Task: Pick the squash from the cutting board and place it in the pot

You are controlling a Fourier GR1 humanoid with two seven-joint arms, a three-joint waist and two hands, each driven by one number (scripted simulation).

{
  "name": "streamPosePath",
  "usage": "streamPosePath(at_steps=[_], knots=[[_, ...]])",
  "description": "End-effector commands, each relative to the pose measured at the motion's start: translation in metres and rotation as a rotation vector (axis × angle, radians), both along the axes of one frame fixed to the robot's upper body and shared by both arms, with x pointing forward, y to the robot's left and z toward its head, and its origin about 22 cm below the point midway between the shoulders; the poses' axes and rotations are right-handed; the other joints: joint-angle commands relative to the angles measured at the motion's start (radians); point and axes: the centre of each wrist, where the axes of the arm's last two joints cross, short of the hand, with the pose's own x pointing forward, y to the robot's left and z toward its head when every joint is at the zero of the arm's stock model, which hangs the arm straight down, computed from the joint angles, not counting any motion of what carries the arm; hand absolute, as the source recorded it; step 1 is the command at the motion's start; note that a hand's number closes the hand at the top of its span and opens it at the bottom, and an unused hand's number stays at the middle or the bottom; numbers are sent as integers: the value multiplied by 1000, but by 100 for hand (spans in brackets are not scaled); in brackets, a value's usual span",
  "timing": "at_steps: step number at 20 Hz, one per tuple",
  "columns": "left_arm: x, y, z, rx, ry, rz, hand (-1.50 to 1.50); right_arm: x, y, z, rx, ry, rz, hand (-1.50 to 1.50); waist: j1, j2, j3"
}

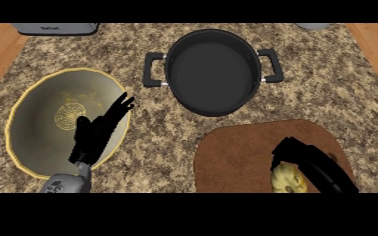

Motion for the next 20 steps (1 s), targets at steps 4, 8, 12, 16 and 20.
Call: streamPosePath(at_steps=[4, 8, 12, 16, 20], knots=[[-5, 7, -3, -21, 14, -40, 0, 50, -47, 0, 327, 17, -28, 150, 50, 31, 13], [8, -12, 6, -11, -7, -78, 0, 71, -79, 7, 591, 66, -37, 150, 74, 52, 19], [7, -18, 6, -4, 3, -78, 0, 102, -124, 31, 691, 80, -20, 150, 76, 41, 16], [7, -15, 1, -19, 7, -65, 0, 125, -147, 54, 632, 46, -12, 150, 63, 36, 14], [4, -25, 1, -14, 14, -51, 0, 143, -149, 69, 562, -36, 1, 150, 50, 32, 13]])
